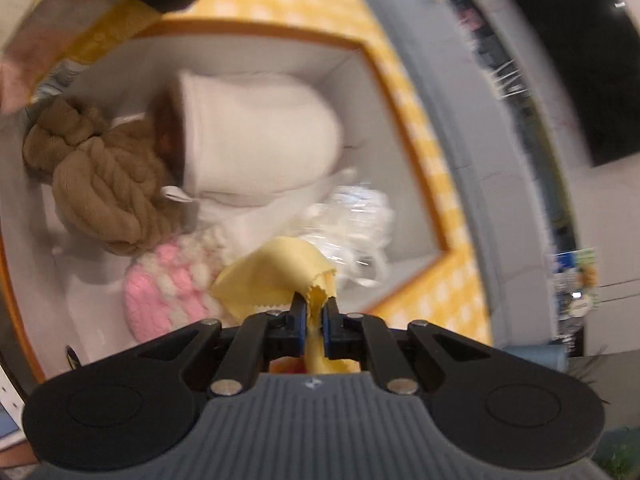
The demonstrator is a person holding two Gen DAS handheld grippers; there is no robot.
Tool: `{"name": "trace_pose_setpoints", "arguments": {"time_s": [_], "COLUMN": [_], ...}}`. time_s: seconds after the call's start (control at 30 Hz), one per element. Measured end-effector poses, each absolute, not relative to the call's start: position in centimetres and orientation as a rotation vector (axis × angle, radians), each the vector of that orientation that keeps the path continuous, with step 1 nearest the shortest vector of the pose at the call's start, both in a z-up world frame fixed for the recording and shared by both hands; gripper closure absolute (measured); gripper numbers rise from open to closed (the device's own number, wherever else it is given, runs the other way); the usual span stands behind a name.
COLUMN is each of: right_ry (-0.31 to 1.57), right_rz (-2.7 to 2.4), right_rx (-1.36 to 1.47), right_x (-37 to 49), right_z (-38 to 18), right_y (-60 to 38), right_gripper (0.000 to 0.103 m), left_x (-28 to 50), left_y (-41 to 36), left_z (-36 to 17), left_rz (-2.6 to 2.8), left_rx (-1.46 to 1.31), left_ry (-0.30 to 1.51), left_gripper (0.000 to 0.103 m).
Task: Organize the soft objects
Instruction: 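Release the yellow cloth into the box with the right tool while the left tool holds the packet, then lower the Deeyeo snack packet into the box with the left tool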
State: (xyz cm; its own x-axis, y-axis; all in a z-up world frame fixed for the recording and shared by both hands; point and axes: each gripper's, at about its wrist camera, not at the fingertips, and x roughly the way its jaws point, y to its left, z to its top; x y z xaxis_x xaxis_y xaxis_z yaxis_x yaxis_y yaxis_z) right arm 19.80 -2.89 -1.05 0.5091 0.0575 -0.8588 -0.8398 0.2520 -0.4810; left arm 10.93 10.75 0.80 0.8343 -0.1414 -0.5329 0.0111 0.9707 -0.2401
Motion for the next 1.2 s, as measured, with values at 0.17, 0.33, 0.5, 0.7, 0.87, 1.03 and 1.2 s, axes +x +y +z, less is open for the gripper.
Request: {"name": "trace_pose_setpoints", "arguments": {"time_s": [0.17,0.33,0.5,0.7,0.87,1.03,1.2], "right_ry": [0.966,1.071,1.074,1.007,0.884,0.724,0.632], "right_rz": [0.697,0.636,0.625,0.654,0.669,0.616,0.59], "right_rx": [-1.248,-1.231,-1.217,-1.258,-1.192,-1.029,-0.863], "right_x": [21.7,24.3,24.5,22.3,20.4,18.7,17.8], "right_z": [-4.9,-8.6,-9.1,-7.5,-4.0,-0.1,2.9], "right_y": [-0.3,-0.1,0.1,-0.3,-2.2,-4.5,-7.1], "right_gripper": [0.098,0.098,0.097,0.058,0.024,0.013,0.012], "left_x": [10.8,10.8,11.0,11.1,11.0,11.0,11.3], "left_y": [11.8,12.3,12.7,12.4,12.3,12.2,11.1], "left_z": [0.6,0.7,0.6,0.7,0.9,1.2,1.5], "left_rz": [-0.088,-0.094,-0.088,-0.078,-0.07,-0.115,-0.215], "left_rx": [-0.271,-0.299,-0.321,-0.32,-0.32,-0.378,-0.405], "left_ry": [0.574,0.577,0.585,0.594,0.593,0.597,0.614], "left_gripper": [0.04,0.04,0.04,0.04,0.04,0.04,0.04]}}
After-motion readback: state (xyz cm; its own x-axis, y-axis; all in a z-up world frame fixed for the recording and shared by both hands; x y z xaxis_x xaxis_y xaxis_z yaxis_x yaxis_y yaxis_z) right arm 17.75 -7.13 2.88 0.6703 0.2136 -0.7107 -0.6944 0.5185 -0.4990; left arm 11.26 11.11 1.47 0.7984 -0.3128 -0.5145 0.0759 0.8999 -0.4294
